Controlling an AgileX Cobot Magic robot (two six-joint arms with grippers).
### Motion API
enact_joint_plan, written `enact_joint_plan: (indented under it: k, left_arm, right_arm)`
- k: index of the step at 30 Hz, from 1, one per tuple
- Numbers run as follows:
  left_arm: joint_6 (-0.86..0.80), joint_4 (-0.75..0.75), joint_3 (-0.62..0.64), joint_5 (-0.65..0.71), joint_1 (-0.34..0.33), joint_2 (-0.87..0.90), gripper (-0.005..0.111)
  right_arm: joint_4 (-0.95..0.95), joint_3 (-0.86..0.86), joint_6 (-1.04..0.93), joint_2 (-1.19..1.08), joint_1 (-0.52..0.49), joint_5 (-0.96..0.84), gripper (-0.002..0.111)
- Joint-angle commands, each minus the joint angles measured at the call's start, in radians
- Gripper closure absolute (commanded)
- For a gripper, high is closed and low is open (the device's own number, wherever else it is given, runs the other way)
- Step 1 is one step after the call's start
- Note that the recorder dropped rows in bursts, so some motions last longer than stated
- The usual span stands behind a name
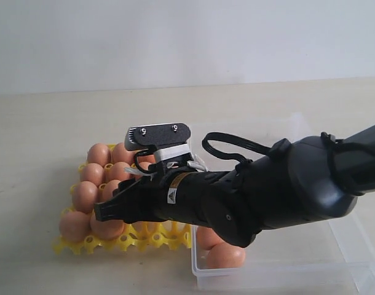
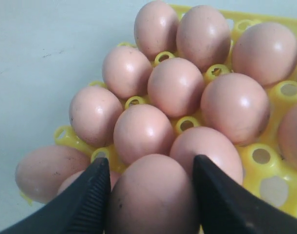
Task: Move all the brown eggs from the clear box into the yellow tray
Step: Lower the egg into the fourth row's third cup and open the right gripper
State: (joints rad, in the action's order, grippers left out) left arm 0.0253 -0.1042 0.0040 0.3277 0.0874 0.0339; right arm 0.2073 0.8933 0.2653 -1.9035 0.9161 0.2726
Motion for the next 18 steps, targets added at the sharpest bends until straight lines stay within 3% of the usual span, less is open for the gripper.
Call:
enact_joint_plan:
  k: [1,4,13,18]
  left_arm:
    - [0.004,0.002,-0.004,-0.012,0.003,0.002,0.107]
    - [0.004,0.002,-0.004,-0.012,0.003,0.002,0.107]
    - [0.004,0.002,-0.004,-0.012,0.003,0.002,0.107]
    - [0.004,0.002,-0.004,-0.012,0.003,0.002,0.107]
  right_arm:
    - [-0.037,0.007,-0.011,-0.014,-0.004,0.018,0.108]
    - [-0.030,0.007,-0.011,-0.014,-0.004,0.018,0.102]
    - [-0.030,0.007,-0.011,-0.014,-0.004,0.020,0.066]
    - [-0.032,0.007,-0.011,-0.014,-0.004,0.020,0.066]
